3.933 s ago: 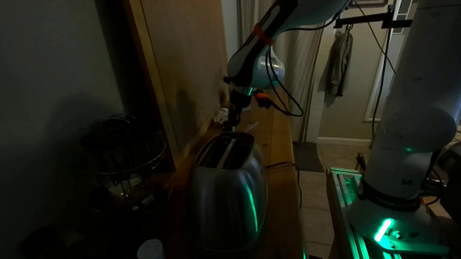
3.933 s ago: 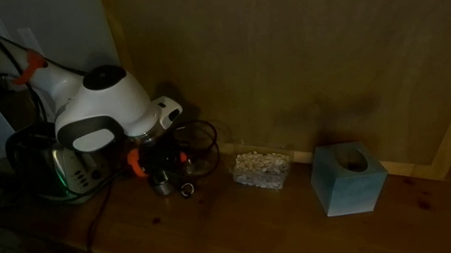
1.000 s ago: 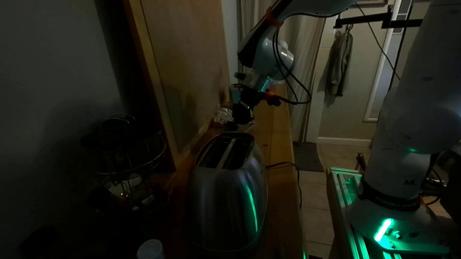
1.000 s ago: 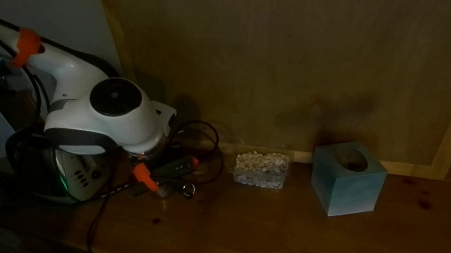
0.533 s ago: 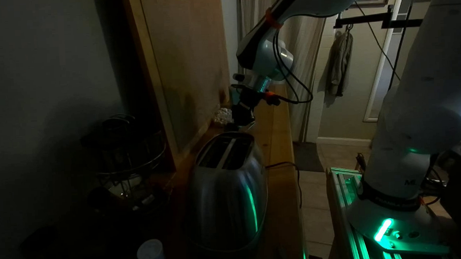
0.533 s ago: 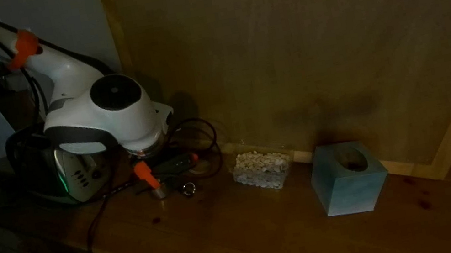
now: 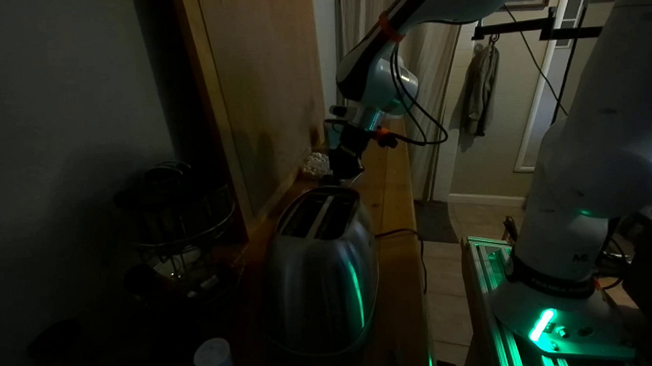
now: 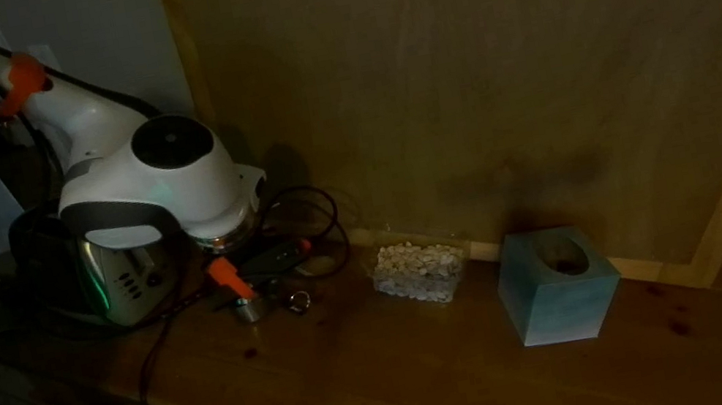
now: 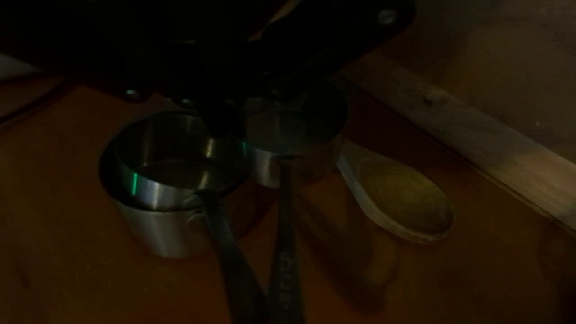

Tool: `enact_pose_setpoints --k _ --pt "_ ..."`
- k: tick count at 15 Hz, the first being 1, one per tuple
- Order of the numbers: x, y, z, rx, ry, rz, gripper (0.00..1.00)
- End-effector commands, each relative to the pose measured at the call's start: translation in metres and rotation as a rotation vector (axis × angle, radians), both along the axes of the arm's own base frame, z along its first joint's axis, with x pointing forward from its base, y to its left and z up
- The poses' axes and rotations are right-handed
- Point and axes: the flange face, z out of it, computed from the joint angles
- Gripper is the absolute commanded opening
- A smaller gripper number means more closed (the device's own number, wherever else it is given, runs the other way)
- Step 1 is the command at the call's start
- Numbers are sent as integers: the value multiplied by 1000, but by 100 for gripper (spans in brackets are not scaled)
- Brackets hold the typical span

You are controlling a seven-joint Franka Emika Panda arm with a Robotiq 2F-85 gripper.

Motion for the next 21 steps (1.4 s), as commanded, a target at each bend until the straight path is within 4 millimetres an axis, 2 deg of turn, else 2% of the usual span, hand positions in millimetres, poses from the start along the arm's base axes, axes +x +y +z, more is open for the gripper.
enact_pose_setpoints --k 1,14,21 --pt "-15 8 12 6 -55 30 1" --pt "-33 7 17 -9 -85 98 1" --pt "-37 8 8 -47 -55 158 1"
